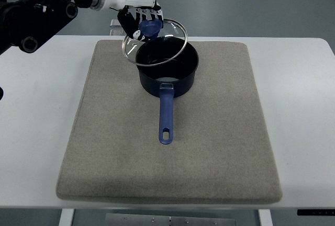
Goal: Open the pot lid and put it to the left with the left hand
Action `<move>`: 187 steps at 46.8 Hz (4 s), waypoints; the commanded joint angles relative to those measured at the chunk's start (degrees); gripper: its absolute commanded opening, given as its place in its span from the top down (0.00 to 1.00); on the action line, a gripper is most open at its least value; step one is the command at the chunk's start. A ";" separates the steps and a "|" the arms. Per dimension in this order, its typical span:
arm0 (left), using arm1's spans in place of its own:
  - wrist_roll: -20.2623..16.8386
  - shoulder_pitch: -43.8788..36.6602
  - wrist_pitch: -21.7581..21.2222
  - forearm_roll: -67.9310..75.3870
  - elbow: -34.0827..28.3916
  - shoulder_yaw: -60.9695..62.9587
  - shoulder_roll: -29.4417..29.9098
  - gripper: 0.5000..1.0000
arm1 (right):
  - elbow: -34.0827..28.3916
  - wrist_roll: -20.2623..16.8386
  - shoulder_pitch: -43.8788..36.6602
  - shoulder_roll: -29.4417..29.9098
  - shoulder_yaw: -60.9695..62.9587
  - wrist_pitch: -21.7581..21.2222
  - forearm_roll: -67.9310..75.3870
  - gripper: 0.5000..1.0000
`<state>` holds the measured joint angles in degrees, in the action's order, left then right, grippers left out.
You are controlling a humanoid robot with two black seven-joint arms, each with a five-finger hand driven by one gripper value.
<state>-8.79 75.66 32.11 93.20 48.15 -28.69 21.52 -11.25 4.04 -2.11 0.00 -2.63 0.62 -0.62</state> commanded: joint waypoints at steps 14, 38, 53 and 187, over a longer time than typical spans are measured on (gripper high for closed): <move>0.00 -2.18 -0.03 0.14 3.97 0.04 8.00 1.00 | 0.00 0.00 0.00 0.00 0.00 -0.01 0.00 0.17; -0.18 -12.20 -7.76 0.93 5.11 0.65 13.46 1.00 | 0.00 0.00 0.00 0.00 0.00 -0.01 0.00 0.17; -0.09 -14.31 -9.25 1.72 4.06 2.76 12.14 1.00 | 0.00 0.00 0.00 0.00 0.00 -0.01 0.00 0.17; 8.61 -19.50 2.89 -114.21 -17.65 3.29 1.33 0.01 | -0.17 0.09 0.00 0.00 0.09 -0.01 0.26 0.17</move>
<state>-0.19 56.26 35.01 -21.00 30.50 -25.42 22.76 -11.31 4.04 -2.11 0.00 -2.59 0.61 -0.44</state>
